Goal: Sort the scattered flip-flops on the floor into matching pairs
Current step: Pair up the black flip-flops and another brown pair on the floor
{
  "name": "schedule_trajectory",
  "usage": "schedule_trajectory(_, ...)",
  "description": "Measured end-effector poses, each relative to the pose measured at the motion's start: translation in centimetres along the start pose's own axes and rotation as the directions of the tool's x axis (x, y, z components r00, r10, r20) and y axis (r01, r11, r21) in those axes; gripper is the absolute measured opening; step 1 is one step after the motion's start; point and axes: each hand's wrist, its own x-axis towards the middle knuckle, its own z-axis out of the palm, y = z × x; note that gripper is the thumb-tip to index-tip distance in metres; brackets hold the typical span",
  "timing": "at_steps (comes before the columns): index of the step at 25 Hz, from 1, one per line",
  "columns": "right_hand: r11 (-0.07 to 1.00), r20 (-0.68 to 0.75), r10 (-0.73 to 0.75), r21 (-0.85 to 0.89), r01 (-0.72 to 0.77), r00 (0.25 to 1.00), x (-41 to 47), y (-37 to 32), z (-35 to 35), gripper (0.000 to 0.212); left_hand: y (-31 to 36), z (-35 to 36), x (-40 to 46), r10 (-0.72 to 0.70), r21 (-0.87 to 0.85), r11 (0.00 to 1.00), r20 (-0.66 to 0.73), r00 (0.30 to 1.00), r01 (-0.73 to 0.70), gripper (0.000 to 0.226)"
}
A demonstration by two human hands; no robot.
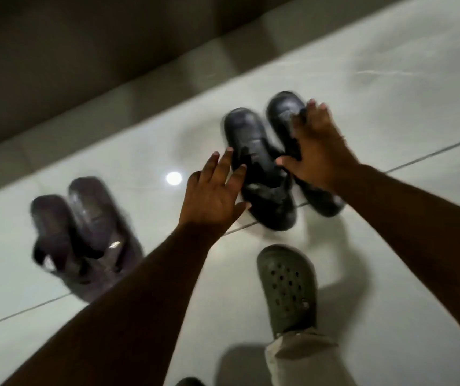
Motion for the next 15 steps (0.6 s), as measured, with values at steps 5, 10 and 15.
schedule_trajectory(5,0.974,0.071,-0.219,0.070,0.214,0.973,-3.3,-17.3,1.5,0.090,-14.7,0.4,-17.7,-0.462,0.043,0.887,0.081,0.883,0.460,0.081)
schedule_trajectory(10,0.909,0.308,-0.383,-0.039,0.414,0.871,-4.2,-33.1,11.6,0.100,-27.2,5.2,-23.5,-0.510,0.016,0.848,0.300,0.806,0.530,0.103)
schedule_trajectory(15,0.901,0.383,-0.235,-0.260,0.348,0.893,-4.0,-41.1,21.6,0.098,-34.8,9.9,-24.2,-0.316,-0.062,0.935,0.303,0.899,0.349,0.084)
